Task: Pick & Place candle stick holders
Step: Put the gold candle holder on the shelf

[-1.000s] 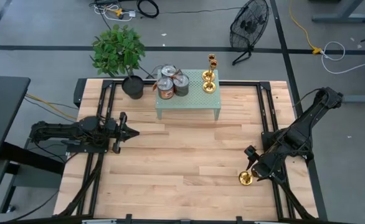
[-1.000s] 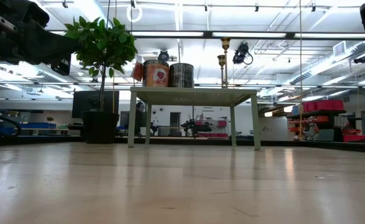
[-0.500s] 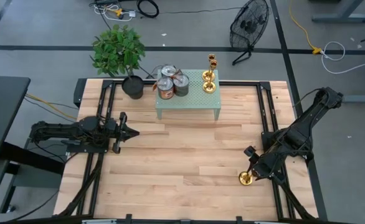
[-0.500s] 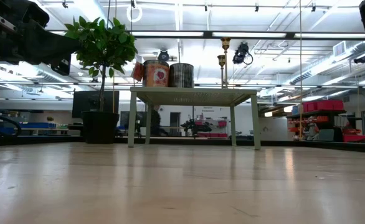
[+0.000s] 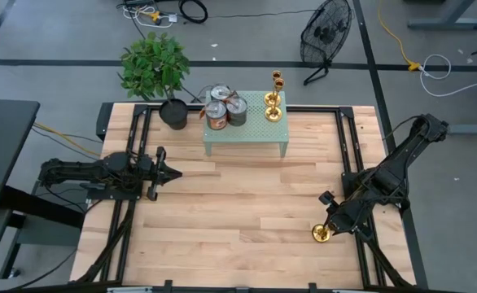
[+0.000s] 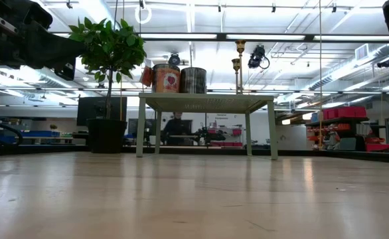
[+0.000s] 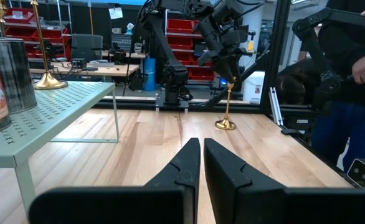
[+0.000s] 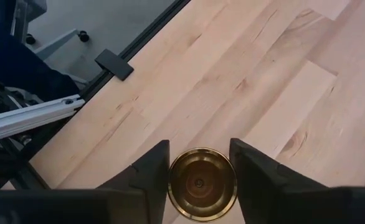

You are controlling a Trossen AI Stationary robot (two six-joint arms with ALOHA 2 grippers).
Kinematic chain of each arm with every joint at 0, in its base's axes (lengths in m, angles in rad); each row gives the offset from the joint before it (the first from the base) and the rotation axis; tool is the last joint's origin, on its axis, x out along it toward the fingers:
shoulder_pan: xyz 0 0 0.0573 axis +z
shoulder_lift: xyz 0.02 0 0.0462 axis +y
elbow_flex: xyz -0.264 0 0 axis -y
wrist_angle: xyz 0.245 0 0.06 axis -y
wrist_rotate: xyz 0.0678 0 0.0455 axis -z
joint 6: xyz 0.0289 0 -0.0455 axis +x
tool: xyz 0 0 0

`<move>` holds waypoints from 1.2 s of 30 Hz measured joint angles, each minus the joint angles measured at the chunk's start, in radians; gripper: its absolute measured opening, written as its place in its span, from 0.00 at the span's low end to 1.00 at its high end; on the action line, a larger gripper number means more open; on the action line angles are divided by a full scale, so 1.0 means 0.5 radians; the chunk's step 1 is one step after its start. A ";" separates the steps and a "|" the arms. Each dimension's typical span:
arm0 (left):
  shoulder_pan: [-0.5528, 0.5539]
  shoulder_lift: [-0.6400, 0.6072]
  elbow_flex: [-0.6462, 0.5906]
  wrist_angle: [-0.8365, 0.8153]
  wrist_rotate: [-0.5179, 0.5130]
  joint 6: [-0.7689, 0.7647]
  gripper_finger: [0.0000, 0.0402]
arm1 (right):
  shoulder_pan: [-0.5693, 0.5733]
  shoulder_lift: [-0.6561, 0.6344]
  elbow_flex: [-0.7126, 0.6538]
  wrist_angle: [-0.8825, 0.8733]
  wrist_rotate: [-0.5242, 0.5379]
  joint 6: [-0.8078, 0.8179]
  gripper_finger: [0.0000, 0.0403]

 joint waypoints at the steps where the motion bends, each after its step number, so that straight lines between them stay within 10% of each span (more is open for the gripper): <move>1: 0.000 0.000 0.000 0.000 0.000 0.000 0.07 | 0.000 0.000 0.000 0.000 -0.001 0.000 0.38; 36: 0.000 0.000 0.000 0.000 0.000 0.000 0.07 | -0.159 0.001 0.474 -0.222 -0.008 -0.092 0.36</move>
